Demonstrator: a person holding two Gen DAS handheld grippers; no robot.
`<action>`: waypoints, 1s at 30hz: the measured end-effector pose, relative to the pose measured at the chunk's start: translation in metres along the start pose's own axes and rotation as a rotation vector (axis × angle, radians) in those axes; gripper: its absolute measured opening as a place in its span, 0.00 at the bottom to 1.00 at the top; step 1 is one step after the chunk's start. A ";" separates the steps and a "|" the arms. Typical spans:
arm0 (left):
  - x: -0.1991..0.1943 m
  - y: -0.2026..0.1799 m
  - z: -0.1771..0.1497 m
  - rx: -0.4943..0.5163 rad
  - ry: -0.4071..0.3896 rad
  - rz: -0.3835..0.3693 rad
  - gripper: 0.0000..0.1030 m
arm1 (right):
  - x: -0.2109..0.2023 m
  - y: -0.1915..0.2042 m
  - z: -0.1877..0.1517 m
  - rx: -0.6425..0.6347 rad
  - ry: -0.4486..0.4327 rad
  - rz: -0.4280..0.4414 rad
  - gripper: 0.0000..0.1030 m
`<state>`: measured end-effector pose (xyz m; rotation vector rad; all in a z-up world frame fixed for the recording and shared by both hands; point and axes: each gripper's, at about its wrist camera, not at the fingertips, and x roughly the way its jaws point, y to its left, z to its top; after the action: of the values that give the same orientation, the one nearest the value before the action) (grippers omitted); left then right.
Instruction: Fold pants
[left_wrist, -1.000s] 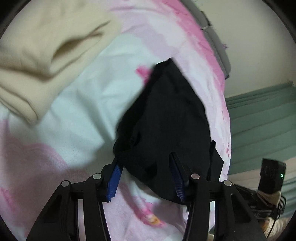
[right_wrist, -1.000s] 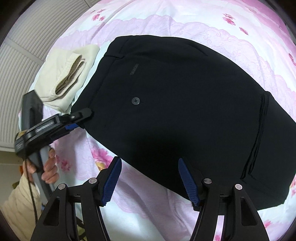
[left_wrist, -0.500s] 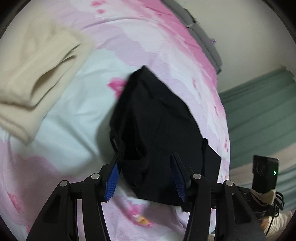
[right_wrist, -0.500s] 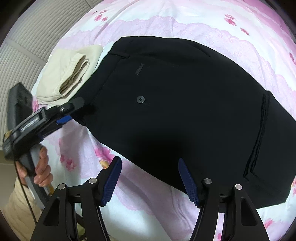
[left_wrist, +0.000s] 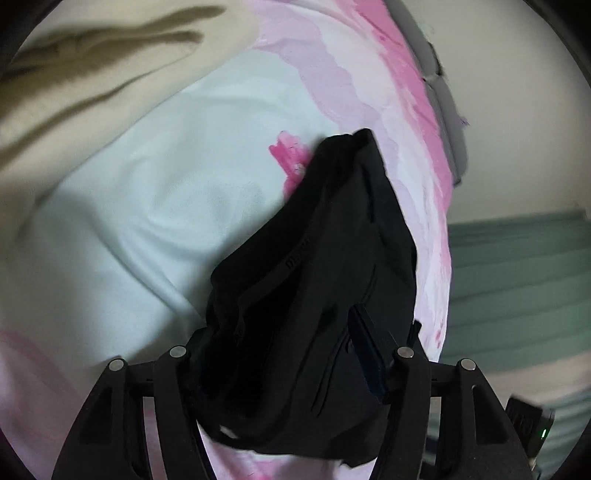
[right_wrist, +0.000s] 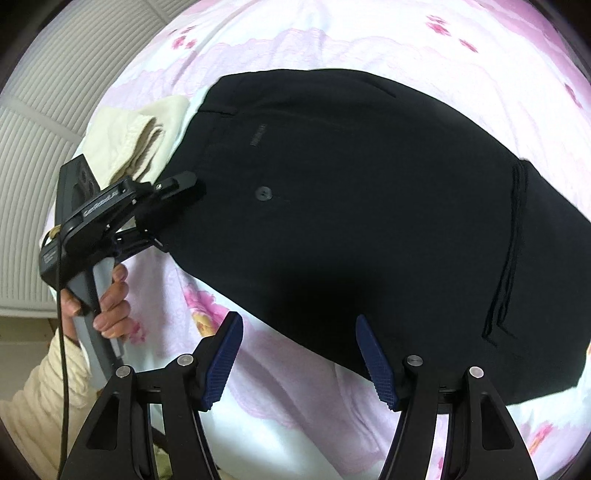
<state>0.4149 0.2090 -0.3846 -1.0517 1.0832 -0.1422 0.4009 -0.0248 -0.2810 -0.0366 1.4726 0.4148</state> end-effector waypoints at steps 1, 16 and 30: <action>-0.005 -0.005 -0.002 0.007 -0.010 -0.011 0.59 | 0.000 -0.003 -0.001 0.014 -0.003 0.002 0.63; 0.000 0.002 -0.021 0.021 0.022 -0.103 0.57 | -0.015 -0.031 -0.009 0.099 -0.035 0.013 0.63; -0.054 -0.135 -0.046 0.377 -0.045 0.045 0.21 | -0.041 -0.070 -0.035 0.199 -0.103 0.017 0.63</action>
<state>0.4023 0.1385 -0.2504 -0.6889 0.9910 -0.2739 0.3858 -0.1093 -0.2611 0.1536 1.4068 0.2784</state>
